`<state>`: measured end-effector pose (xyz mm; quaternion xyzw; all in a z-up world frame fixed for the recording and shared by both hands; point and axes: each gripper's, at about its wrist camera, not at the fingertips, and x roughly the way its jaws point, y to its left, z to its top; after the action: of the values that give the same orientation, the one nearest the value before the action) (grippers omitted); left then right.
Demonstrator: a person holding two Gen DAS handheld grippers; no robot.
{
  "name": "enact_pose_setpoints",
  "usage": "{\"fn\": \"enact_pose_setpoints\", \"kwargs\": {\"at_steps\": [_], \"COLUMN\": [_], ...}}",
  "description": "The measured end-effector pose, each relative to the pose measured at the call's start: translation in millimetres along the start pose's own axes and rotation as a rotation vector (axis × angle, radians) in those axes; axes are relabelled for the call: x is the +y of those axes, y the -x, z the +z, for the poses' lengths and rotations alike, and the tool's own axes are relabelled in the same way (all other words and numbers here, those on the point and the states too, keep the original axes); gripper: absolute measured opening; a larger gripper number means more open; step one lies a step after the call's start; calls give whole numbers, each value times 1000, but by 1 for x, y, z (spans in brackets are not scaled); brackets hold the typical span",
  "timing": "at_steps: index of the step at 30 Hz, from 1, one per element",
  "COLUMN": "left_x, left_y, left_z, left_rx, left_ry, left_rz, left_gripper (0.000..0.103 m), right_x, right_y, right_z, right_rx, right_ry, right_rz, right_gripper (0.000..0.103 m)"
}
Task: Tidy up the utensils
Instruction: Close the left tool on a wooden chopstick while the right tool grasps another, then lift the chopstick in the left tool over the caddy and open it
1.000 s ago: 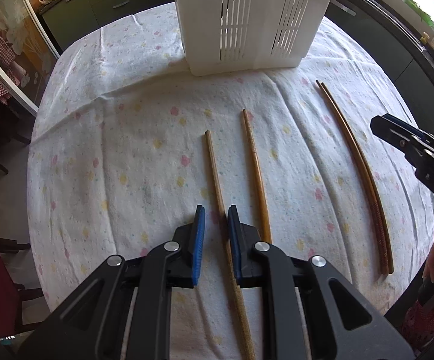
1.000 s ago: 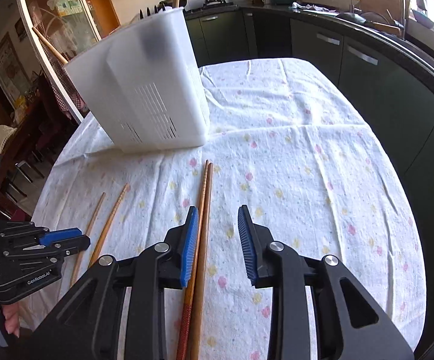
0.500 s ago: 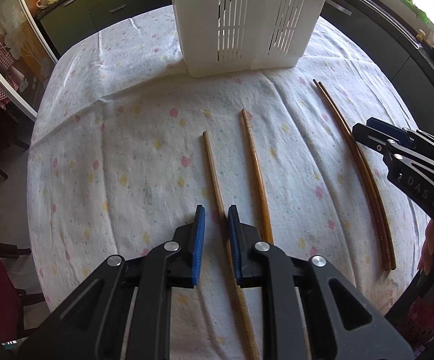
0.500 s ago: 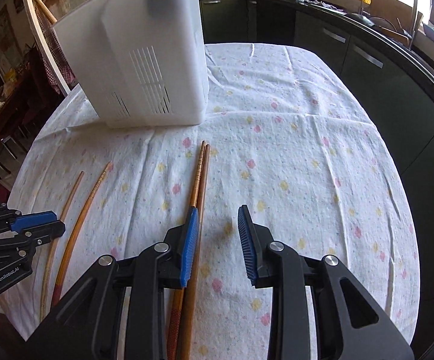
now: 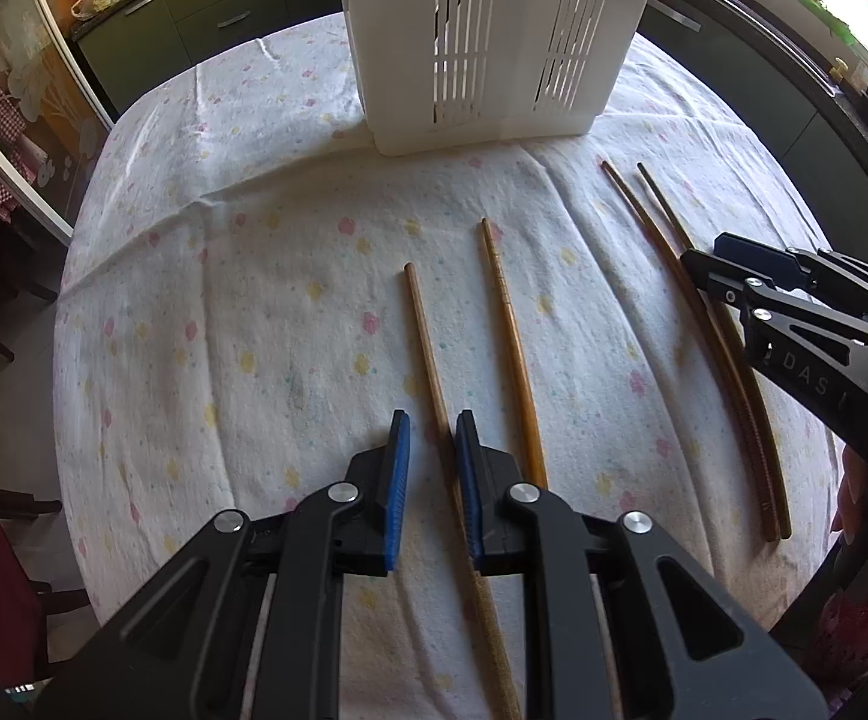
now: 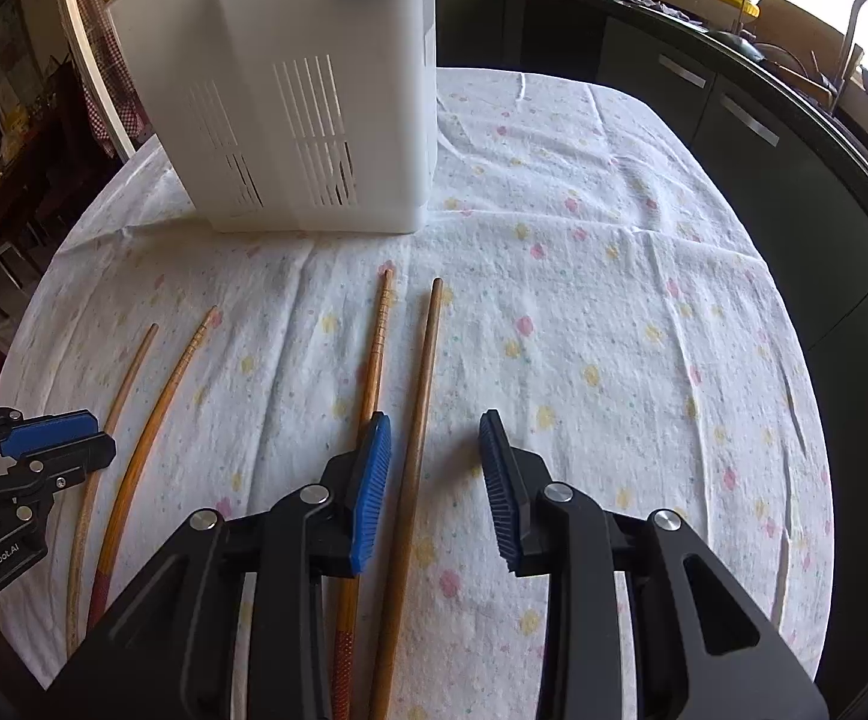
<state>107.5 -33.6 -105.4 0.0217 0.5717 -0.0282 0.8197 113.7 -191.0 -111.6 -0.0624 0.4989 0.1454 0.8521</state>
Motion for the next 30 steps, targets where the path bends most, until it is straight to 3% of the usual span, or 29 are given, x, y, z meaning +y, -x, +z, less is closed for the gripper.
{"fn": "enact_pose_setpoints", "kwargs": {"at_steps": [4,9,19,30], "left_x": [2,8,12,7], "left_y": [0,-1,0,41], "left_z": [0,3,4,8], "left_rx": [0,11,45,-52], "left_ry": [10,33,55,18], "left_rz": [-10,-39,-113,-123], "left_gripper": [15,8,6,6], "right_x": [2,0,-31,-46], "right_y": [-3,-5,12,67], "right_z": [8,14,8,7], "right_rx": [19,56,19,-120], "right_ry": [20,28,-71,-125], "right_rz": [20,63,142,189], "right_gripper": [27,8,6,6]}}
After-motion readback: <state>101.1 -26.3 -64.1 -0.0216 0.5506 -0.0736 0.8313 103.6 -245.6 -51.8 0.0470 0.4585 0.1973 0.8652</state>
